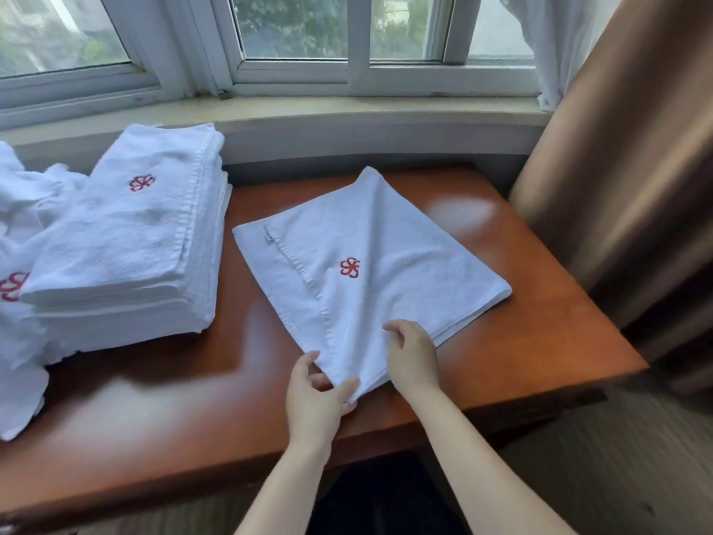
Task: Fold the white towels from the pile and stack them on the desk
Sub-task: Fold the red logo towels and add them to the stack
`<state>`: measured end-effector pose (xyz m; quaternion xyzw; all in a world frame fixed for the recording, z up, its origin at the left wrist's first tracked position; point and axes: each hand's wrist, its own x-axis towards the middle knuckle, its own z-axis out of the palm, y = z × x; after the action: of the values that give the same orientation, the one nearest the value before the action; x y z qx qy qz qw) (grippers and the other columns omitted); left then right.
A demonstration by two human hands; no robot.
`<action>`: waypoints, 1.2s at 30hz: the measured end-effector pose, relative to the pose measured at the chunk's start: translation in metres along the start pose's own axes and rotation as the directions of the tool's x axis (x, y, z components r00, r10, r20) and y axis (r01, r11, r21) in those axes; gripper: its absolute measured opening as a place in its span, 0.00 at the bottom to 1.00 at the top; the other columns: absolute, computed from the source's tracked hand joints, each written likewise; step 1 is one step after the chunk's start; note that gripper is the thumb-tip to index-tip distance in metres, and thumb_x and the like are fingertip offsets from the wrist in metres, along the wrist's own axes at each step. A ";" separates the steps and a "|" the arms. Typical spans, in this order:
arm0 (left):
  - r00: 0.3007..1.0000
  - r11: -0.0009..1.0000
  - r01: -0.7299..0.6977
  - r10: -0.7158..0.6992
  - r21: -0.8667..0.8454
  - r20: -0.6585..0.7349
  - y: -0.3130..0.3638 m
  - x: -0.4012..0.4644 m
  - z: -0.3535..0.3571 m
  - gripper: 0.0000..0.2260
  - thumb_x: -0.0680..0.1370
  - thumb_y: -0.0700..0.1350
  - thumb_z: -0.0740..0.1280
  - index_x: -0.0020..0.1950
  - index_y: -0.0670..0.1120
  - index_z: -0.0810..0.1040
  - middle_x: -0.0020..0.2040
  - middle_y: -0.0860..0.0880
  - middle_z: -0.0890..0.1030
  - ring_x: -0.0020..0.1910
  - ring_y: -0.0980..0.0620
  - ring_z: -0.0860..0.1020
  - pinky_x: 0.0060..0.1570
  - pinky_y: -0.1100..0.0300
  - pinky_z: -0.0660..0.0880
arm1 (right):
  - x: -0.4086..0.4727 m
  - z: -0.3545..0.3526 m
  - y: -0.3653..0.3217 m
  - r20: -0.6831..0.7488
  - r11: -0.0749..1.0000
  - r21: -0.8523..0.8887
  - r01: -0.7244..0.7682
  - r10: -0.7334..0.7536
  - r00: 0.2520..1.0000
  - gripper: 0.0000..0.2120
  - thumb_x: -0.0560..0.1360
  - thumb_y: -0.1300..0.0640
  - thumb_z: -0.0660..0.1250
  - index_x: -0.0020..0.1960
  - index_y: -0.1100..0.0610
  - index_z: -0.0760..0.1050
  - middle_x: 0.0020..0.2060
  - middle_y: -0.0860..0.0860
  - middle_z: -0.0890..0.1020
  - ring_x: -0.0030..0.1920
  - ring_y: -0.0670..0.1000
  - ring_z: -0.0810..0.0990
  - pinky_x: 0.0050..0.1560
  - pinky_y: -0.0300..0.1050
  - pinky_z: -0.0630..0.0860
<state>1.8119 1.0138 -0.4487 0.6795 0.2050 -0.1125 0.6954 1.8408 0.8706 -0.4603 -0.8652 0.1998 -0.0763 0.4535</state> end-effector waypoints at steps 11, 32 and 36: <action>0.992 0.827 -0.124 0.111 0.548 0.056 -0.004 -0.008 -0.005 0.09 0.72 0.44 0.71 0.40 0.39 0.76 0.36 0.47 0.76 0.36 0.49 0.76 0.39 0.53 0.75 | 0.018 -0.043 0.019 -0.260 0.851 0.356 -0.386 0.487 0.834 0.18 0.76 0.64 0.58 0.62 0.53 0.74 0.63 0.53 0.69 0.43 0.50 0.73 0.48 0.44 0.70; 0.995 0.908 0.039 -0.075 0.418 0.072 0.004 -0.017 -0.013 0.11 0.66 0.40 0.75 0.37 0.44 0.72 0.36 0.45 0.73 0.32 0.50 0.75 0.38 0.53 0.78 | 0.005 -0.039 0.027 -0.404 0.966 0.096 -0.238 0.256 0.878 0.05 0.76 0.63 0.61 0.41 0.58 0.72 0.48 0.48 0.70 0.35 0.47 0.70 0.41 0.40 0.65; 0.995 0.818 -0.014 -0.046 0.575 0.089 -0.001 -0.020 -0.016 0.13 0.67 0.44 0.73 0.34 0.46 0.68 0.33 0.47 0.67 0.32 0.51 0.66 0.32 0.60 0.62 | 0.001 -0.041 0.029 -0.417 0.978 0.048 -0.205 0.206 0.885 0.05 0.76 0.64 0.61 0.41 0.59 0.71 0.48 0.50 0.70 0.39 0.52 0.72 0.40 0.42 0.66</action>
<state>1.7912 1.0269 -0.4404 0.8494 0.1326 -0.2087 0.4663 1.8207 0.8246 -0.4609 -0.8019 0.3830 -0.2124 0.4064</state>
